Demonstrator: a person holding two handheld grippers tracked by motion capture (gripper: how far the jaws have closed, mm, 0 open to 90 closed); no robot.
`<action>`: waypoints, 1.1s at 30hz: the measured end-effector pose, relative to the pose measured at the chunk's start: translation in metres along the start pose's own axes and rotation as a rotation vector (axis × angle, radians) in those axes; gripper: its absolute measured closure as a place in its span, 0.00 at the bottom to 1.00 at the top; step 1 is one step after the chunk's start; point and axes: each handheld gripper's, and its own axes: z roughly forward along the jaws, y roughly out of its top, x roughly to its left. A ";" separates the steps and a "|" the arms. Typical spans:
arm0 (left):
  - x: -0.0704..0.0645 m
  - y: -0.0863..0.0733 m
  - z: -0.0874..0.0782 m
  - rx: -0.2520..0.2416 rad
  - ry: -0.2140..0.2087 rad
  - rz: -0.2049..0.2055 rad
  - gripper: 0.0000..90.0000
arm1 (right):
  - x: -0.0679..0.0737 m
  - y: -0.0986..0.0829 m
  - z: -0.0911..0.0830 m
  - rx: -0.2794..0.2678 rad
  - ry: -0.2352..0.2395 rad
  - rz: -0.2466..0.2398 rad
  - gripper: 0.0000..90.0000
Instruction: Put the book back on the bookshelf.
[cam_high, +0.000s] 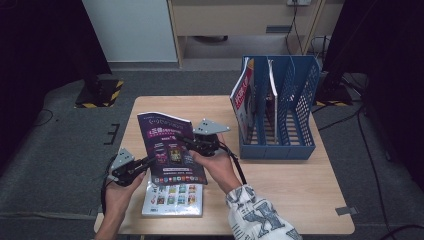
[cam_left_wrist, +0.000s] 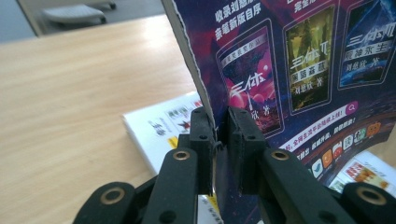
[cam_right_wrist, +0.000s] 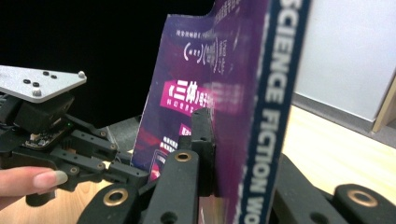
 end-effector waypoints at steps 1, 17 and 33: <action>-0.001 0.002 -0.002 -0.005 0.018 0.015 0.89 | 0.000 0.000 -0.001 -0.004 0.000 -0.003 0.93; -0.004 0.005 -0.008 -0.059 0.041 0.072 0.90 | 0.001 0.013 -0.008 -0.016 0.035 -0.026 0.87; -0.003 0.004 -0.010 -0.073 0.031 0.073 0.92 | 0.000 0.021 -0.005 -0.019 0.064 -0.020 0.85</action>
